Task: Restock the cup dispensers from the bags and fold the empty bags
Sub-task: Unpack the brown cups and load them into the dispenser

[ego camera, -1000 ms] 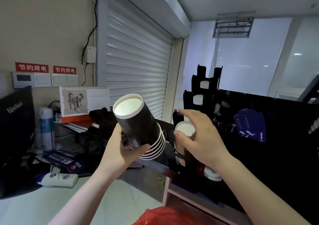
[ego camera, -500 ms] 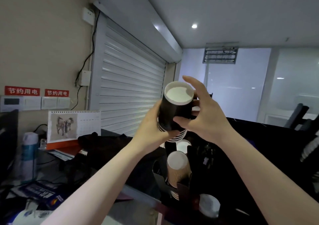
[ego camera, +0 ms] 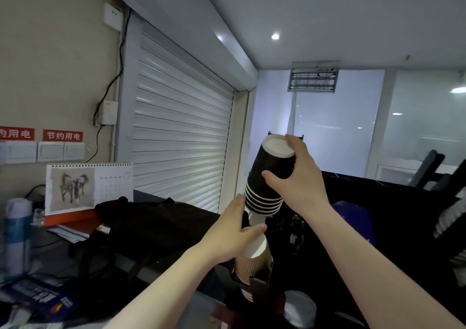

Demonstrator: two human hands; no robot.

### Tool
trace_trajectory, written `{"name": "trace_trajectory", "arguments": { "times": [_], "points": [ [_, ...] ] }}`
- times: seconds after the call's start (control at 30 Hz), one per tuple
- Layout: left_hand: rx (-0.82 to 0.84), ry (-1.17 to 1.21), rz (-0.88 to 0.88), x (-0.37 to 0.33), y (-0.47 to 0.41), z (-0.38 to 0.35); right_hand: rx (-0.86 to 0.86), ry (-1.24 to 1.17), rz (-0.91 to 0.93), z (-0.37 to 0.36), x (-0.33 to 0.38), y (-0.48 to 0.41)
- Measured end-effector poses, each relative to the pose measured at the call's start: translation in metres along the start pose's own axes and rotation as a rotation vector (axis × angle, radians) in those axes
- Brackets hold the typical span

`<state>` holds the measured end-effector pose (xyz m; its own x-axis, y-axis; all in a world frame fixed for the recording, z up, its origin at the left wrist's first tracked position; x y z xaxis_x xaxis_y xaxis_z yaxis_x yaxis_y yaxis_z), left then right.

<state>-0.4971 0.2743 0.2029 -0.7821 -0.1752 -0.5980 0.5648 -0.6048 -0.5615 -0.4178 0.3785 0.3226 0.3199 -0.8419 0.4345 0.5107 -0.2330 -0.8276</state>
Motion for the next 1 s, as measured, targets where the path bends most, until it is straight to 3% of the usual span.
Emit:
{"name": "trace_trajectory", "arguments": {
  "times": [0.13,0.37,0.57,0.67,0.8,1.0],
  "points": [
    [0.007,0.012,0.045,0.007,-0.002,-0.004,0.189,0.087,0.038,-0.032,-0.009,0.011],
    [-0.048,0.05,0.039,0.004,0.001,0.0,0.352,0.143,-0.036,-0.063,-0.032,0.018],
    [-0.022,-0.037,0.132,0.021,0.0,-0.006,0.484,0.521,-0.083,-0.076,-0.04,0.028],
    [-0.077,-0.041,0.119,0.019,0.005,-0.002,0.565,0.578,-0.065,-0.082,-0.036,0.03],
    [-0.244,-0.029,-0.02,0.006,0.028,0.014,0.53,0.609,-0.103,-0.07,-0.044,0.027],
    [-0.143,-0.133,-0.185,-0.005,0.052,0.004,0.415,0.58,-0.147,-0.07,-0.046,0.034]
  ]
}}
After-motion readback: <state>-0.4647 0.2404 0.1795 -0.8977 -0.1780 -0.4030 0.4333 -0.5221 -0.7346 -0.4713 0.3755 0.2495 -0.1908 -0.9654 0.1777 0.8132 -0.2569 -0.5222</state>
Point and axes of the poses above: each hand's wrist, its own y-axis away from the middle knuckle, its own z-axis out of the back of the hand, x = y × z, the point moved 10 cm from there along -y, towards the middle knuckle, and after that the axes turned 2 degrees about -y, right-handed, at the moved point
